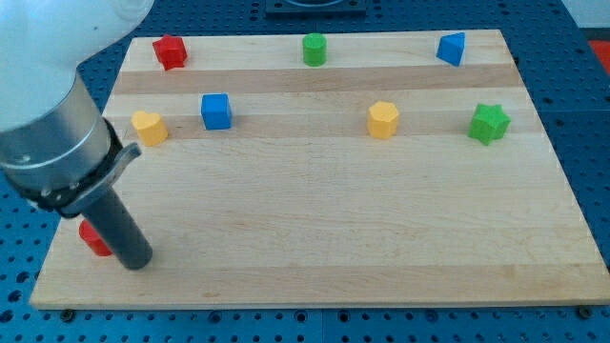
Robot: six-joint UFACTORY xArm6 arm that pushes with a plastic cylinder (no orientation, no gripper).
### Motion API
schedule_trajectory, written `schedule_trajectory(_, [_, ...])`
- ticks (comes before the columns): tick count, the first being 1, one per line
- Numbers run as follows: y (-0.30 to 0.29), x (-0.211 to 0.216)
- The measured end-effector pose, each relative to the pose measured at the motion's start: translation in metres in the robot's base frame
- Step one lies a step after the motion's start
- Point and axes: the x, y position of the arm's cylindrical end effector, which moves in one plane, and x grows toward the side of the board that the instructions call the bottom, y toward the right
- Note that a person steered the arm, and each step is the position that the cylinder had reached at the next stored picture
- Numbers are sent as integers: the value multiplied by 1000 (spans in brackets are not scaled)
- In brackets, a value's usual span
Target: Slightly push the red circle to the right
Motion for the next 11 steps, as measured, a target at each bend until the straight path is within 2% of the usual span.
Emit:
schedule_trajectory(2, [-56,16])
schedule_trajectory(4, [-108,-1])
schedule_trajectory(7, [-100,-29])
schedule_trajectory(11, [-74,-29])
